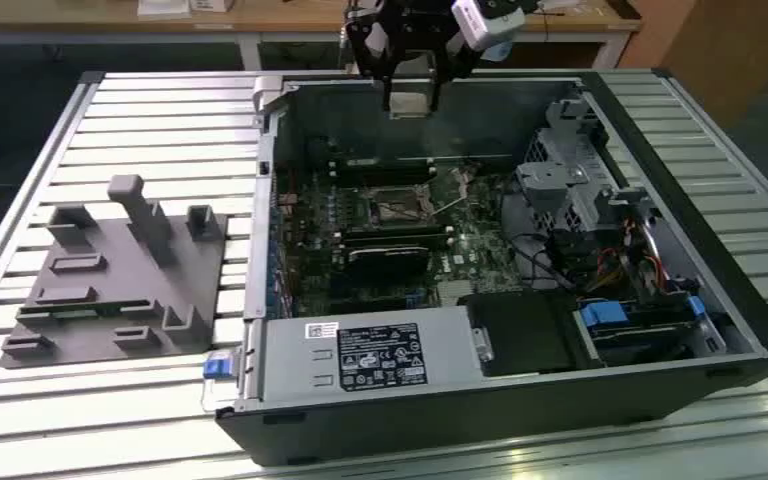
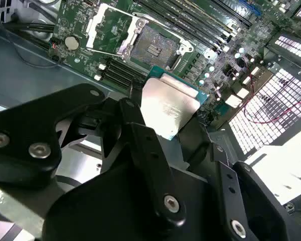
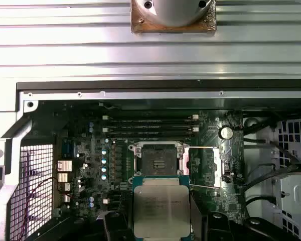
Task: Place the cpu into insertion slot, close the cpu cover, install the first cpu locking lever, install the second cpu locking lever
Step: 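Place the cpu into insertion slot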
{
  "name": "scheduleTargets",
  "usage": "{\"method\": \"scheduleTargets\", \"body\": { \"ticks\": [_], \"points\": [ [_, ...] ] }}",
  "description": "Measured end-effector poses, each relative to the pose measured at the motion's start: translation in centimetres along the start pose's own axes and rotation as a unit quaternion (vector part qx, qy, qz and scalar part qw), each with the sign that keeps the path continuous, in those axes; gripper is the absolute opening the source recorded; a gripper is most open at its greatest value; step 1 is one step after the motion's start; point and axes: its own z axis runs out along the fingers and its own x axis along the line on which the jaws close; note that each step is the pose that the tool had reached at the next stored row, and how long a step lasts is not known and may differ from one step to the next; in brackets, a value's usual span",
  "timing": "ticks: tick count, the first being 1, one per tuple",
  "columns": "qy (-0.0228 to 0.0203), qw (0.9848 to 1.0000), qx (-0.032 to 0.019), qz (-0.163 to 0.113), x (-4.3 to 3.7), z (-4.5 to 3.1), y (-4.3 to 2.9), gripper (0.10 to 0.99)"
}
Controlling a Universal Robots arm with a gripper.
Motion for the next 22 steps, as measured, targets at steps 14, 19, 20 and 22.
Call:
{"method": "scheduleTargets", "body": {
  "ticks": [14, 19, 20, 22],
  "points": [
    [0.0, 1.0, 0.0, 0.0, 0.0, 0.11, -0.01, 0.541],
    [-0.0002, 1.0, 0.0, 0.0, -0.02, 0.95, -0.09, 0.541],
    [-0.0005, 1.0, 0.0, 0.0, -0.02, 1.15, -0.1, 0.541],
    [-0.001, 1.0, 0.0, 0.0, -0.03, 1.5, -0.13, 0.541]
  ]
}}
